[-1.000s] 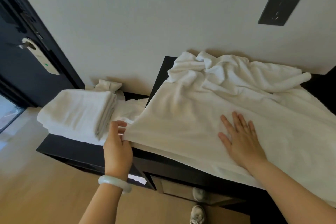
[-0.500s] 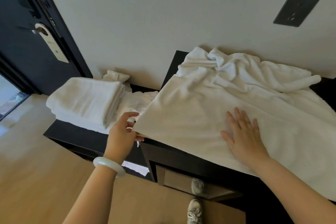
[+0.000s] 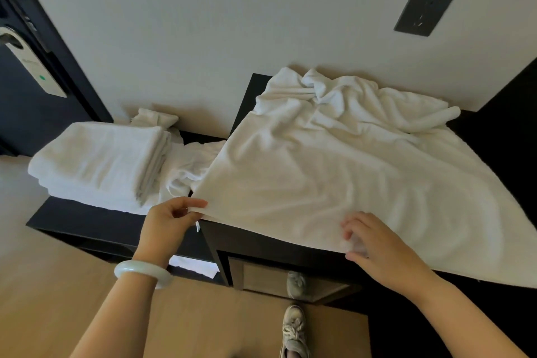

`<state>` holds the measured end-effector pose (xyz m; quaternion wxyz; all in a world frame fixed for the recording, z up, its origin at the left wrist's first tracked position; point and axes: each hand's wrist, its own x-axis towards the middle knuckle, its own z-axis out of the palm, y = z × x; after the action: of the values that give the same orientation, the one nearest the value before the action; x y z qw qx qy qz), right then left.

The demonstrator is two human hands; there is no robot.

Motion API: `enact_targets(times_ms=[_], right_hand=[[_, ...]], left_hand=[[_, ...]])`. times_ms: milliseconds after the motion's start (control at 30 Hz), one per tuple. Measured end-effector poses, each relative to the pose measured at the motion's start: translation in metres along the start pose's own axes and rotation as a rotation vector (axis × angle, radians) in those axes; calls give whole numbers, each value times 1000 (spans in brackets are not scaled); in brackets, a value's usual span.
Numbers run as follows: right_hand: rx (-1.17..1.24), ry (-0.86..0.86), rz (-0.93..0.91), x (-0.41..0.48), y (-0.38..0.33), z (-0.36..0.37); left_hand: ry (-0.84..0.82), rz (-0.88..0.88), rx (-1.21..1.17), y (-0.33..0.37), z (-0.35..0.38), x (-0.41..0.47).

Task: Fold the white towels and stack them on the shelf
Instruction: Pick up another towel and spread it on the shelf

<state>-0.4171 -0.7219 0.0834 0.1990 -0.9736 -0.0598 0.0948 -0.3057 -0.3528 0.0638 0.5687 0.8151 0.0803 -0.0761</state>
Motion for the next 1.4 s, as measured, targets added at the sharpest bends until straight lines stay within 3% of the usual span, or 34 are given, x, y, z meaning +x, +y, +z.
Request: enact_targets(times_ms=[200,333,400,467,533,600,667,700,800,867,967,1100,1233,1333,1400], right_hand=[[-3,98,30,-7,-6,5],[199,6,103,-9,-4,-2],[299,123,157,2,3,-7],[203,300,186,25,17,-11],[53,346,218,50,27,-15],[-37,320,241,70,34,-10],[-103,280,239,82,38,0],[-134,255,239,84,39,6],[-216,155,259,78,40,15],[-237,114,259,64,36,20],[-265,79,232,36,20,33],[-181,256,174,42,9,21],[-167,276,68,100,8,4],[-205,233,52,127,13,15],[-219,239,68,128,18,22]], left_hand=[[50,-6,-68,-6,-4,-5],[31,-70,-83,-12,-9,-10],[32,-130,-70,-12,-11,-9],[133,-124,42,-6,-8,-1],[195,52,230,14,6,9],[145,414,380,37,33,18],[-44,688,652,52,69,25],[-154,720,805,55,86,25],[-326,583,1165,41,107,23],[-339,532,1166,25,103,11],[-284,608,1169,13,88,-22],[-169,574,1032,34,82,-12],[59,259,912,72,79,64],[-8,-90,641,82,67,109],[-101,-211,479,83,59,121]])
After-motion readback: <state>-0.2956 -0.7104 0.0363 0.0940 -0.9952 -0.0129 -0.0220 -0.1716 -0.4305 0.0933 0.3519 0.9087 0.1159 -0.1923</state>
